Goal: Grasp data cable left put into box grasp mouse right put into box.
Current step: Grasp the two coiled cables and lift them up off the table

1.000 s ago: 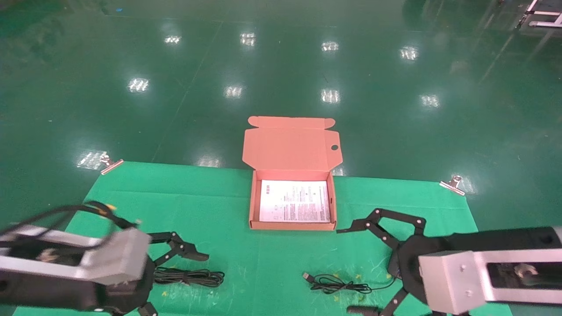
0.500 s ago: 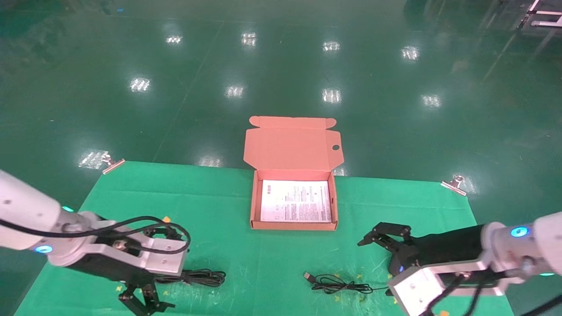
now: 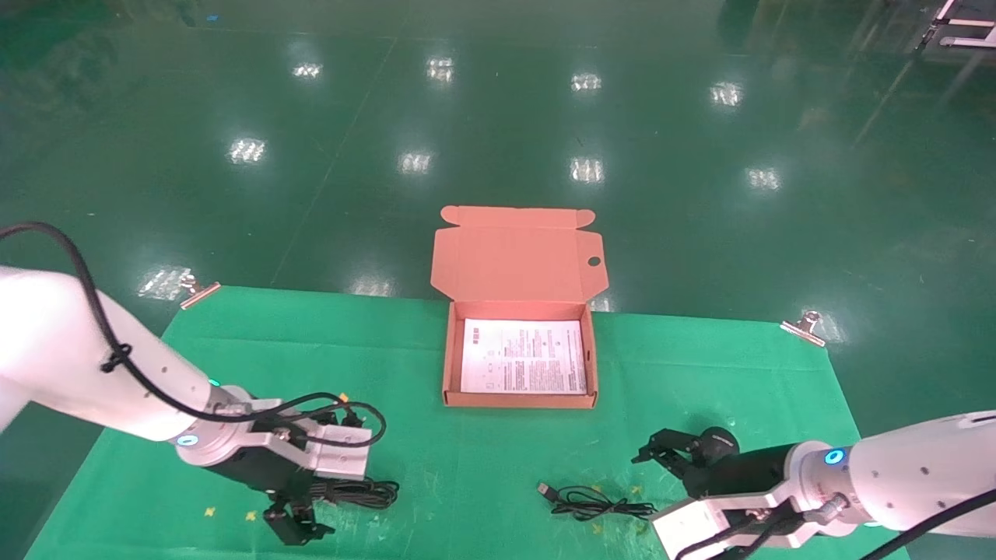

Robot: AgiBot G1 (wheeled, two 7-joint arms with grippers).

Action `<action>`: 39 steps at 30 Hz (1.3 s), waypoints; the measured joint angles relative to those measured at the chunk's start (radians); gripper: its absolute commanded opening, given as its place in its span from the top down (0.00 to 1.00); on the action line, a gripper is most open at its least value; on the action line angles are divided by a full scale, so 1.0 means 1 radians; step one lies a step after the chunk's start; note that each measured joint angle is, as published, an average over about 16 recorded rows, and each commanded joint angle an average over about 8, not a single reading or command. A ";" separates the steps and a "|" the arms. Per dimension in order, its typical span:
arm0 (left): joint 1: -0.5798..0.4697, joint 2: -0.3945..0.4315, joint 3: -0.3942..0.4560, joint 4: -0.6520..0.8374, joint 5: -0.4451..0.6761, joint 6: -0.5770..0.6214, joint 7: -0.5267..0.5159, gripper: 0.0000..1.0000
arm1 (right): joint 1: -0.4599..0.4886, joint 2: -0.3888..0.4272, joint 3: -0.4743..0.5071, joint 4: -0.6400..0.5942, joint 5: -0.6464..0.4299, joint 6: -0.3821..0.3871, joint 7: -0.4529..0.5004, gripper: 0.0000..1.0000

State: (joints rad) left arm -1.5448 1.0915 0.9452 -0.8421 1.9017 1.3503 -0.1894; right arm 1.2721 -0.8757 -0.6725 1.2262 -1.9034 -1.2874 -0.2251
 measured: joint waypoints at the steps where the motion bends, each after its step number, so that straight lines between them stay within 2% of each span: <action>1: 0.001 0.013 -0.001 0.038 -0.002 -0.013 0.014 0.00 | -0.002 -0.011 -0.001 -0.022 -0.004 0.007 0.008 0.00; 7: -0.006 0.089 -0.007 0.263 -0.013 -0.084 0.108 0.00 | -0.001 -0.080 -0.007 -0.175 -0.013 0.055 0.018 0.00; 17: -0.035 0.176 -0.003 0.534 -0.006 -0.170 0.236 0.00 | 0.012 -0.174 -0.021 -0.377 -0.042 0.157 -0.075 0.00; 18: -0.037 0.181 -0.003 0.552 -0.004 -0.178 0.244 0.01 | 0.013 -0.181 -0.022 -0.391 -0.045 0.166 -0.084 0.00; 19: -0.040 0.186 -0.002 0.569 -0.004 -0.185 0.251 0.12 | 0.013 -0.187 -0.023 -0.402 -0.047 0.175 -0.093 0.00; 20: -0.042 0.189 -0.002 0.583 -0.003 -0.191 0.256 0.25 | 0.013 -0.192 -0.024 -0.413 -0.049 0.183 -0.100 0.04; 26: -0.051 0.204 -0.002 0.650 0.000 -0.223 0.279 0.99 | 0.015 -0.217 -0.029 -0.461 -0.060 0.223 -0.134 0.79; 28: -0.053 0.206 -0.002 0.664 0.001 -0.231 0.282 1.00 | 0.015 -0.222 -0.030 -0.471 -0.063 0.233 -0.142 1.00; 39: -0.055 0.208 -0.004 0.681 -0.001 -0.241 0.286 1.00 | 0.015 -0.228 -0.031 -0.485 -0.066 0.245 -0.149 1.00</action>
State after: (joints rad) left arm -1.5999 1.2993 0.9415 -0.1614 1.9004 1.1097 0.0968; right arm 1.2875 -1.1034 -0.7038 0.7417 -1.9690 -1.0427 -0.3741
